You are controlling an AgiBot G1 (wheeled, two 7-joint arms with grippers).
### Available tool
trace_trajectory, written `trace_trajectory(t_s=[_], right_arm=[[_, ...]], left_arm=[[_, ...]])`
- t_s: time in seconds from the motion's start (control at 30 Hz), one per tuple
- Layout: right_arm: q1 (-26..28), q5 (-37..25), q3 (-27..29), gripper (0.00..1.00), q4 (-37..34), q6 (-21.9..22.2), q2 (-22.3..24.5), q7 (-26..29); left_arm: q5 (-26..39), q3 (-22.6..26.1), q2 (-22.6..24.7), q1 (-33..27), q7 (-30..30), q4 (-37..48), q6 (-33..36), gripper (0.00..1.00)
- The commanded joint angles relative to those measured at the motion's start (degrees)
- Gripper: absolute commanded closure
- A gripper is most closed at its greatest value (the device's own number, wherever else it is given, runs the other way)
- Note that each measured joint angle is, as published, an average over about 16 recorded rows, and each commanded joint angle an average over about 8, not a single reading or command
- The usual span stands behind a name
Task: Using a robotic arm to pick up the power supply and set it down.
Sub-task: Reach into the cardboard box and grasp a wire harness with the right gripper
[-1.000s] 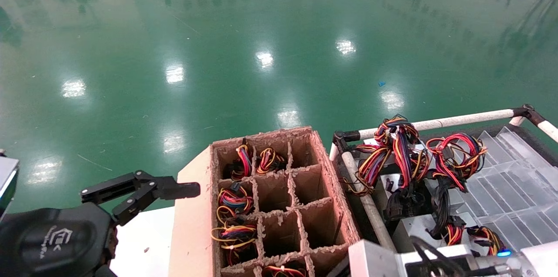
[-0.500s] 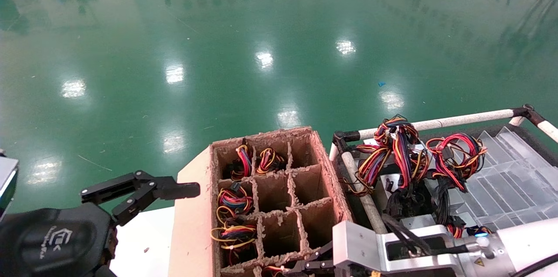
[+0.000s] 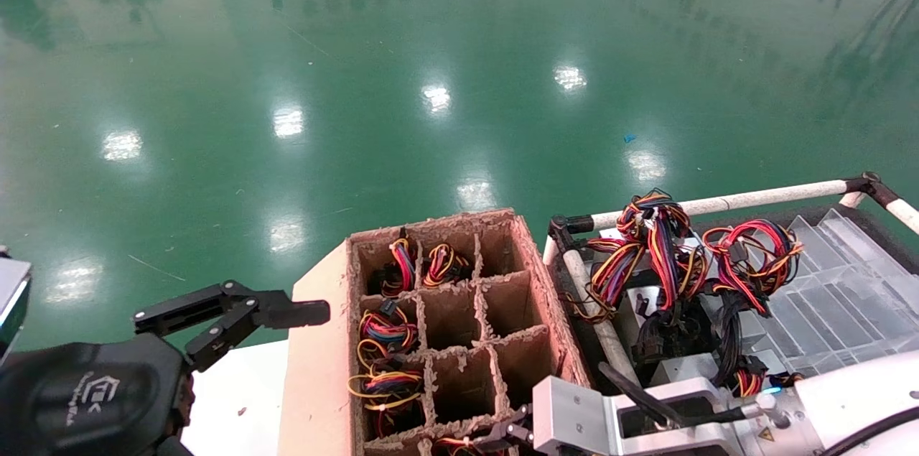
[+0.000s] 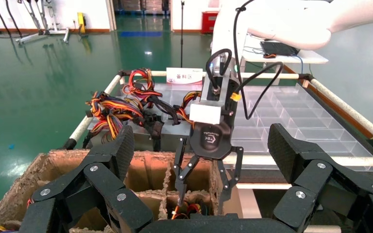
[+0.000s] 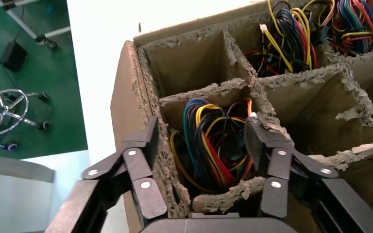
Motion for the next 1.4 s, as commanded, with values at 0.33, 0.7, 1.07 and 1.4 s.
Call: trace_trajectory(t_s=[0.33, 0.7, 1.07, 1.4], right_arm=[[0.86, -2.43, -1.12, 1.0, 0.08, 0.48, -1.54, -0.24], [1.59, -3.81, -1.65, 1.0, 0.26, 0.28, -1.73, -0.45], [2.1, -4.37, -1.88, 1.0, 0.48, -0.12, -1.64, -0.78], [2.6, -3.27, -1.36, 1.0, 0.53, -0.81, -1.17, -1.45]], left_arm=[[-0.01, 0.01, 0.0, 0.0, 0.01, 0.0, 0.0, 0.0], [-0.01, 0.02, -0.01, -0.01, 0.01, 0.0, -0.01, 0.0], [-0.02, 0.03, -0.01, -0.01, 0.02, 0.0, -0.01, 0.0], [-0.03, 0.04, -0.02, -0.01, 0.02, 0.0, -0.02, 0.0]])
